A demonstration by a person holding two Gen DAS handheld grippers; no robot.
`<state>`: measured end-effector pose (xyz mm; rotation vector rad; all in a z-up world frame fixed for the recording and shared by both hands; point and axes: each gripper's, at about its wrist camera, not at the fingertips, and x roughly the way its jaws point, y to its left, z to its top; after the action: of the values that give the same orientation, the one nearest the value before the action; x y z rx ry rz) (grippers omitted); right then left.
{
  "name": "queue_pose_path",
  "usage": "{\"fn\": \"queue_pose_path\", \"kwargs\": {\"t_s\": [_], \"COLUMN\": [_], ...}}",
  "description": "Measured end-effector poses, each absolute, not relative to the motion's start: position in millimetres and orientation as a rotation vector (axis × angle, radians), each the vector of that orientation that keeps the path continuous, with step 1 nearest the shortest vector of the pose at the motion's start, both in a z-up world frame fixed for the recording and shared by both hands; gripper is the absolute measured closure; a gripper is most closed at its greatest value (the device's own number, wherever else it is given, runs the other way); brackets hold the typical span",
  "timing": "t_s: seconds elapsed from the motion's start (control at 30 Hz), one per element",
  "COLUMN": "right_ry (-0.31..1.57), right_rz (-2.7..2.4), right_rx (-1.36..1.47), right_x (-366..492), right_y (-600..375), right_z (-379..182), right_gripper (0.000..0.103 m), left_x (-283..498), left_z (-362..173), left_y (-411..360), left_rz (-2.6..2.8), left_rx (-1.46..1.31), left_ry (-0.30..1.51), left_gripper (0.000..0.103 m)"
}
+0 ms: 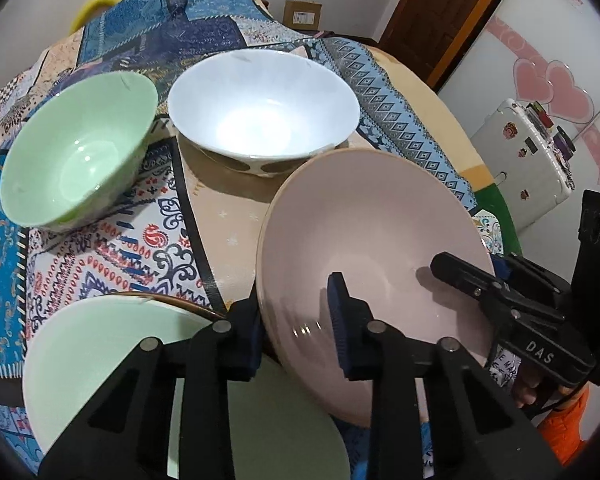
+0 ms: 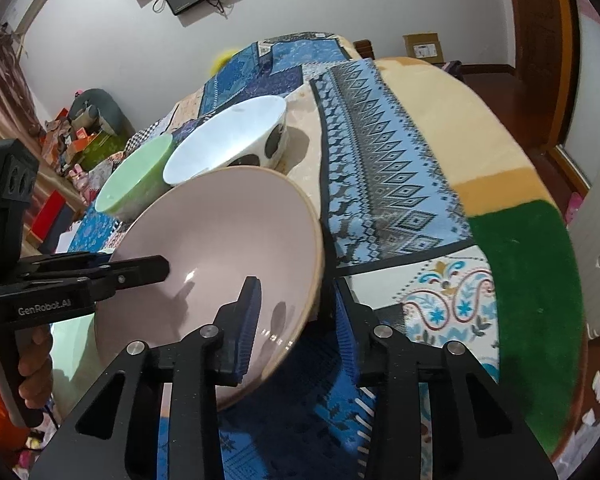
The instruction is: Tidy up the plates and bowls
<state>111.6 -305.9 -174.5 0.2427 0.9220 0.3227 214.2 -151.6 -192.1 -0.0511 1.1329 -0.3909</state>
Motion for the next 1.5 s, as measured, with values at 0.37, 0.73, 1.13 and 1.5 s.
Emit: {"fn": "queue_pose_path", "kwargs": {"t_s": [0.37,0.73,1.13,1.5], "right_ry": [0.921,0.890,0.816,0.795], "right_rz": [0.329,0.337,0.381,0.460], "right_rx": [0.260,0.256,0.203,0.144], "right_x": [113,105,94,89], "right_y": [-303,-294,-255,-197], "right_z": [-169,-149,-115,-104], "right_gripper": [0.076,0.076,0.076,0.076], "left_x": [211,187,152,120], "left_z": [-191,-166,-126,-103], "left_y": [-152,-138,-99,-35], "left_rz": [-0.379,-0.390,-0.359,-0.286], "left_rx": [-0.061,-0.078,-0.110,-0.141], "left_ry": [1.134,1.087,1.004,0.948], "left_gripper": [0.075,0.075,0.075,0.075]}}
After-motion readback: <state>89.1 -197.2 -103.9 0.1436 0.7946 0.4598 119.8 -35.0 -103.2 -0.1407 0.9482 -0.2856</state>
